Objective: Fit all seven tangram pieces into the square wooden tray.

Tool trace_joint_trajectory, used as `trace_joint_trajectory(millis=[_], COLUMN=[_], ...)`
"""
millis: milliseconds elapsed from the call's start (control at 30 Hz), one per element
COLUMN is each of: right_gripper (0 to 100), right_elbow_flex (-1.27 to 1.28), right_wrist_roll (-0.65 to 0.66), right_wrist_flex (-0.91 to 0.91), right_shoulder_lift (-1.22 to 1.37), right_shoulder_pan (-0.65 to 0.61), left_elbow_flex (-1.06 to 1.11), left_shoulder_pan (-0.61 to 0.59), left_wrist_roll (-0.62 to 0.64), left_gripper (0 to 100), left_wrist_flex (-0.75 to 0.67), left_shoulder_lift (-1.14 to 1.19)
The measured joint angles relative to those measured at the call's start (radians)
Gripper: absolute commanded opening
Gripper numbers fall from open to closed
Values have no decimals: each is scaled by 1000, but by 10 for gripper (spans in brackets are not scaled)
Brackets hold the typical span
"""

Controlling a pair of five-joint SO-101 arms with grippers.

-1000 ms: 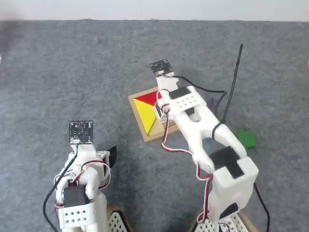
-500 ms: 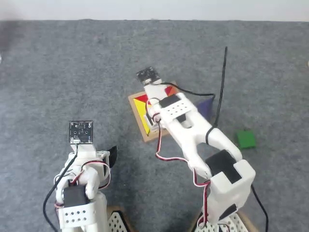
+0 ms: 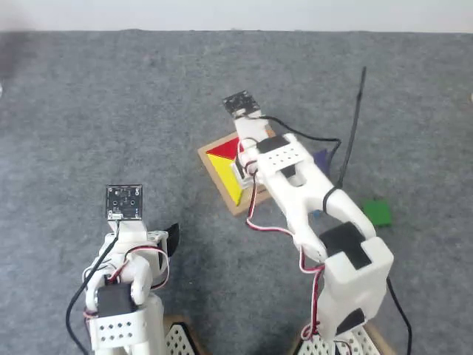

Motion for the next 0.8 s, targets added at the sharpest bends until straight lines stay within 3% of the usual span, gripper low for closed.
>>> trace_joint_trajectory(millis=[367,800], right_gripper=[187,188], right_elbow_flex=[-20,-44], right_wrist_roll=[-11,-5], right_wrist_flex=[5,34], right_shoulder_lift=[-55,0], right_shoulder_pan=[68,57], left_elbow_flex=[0,0], left_shoulder_pan=[0,0], left_wrist_roll=[0,0], left_gripper=[271,271], left_wrist_flex=[0,0], left_shoulder_lift=[0,0])
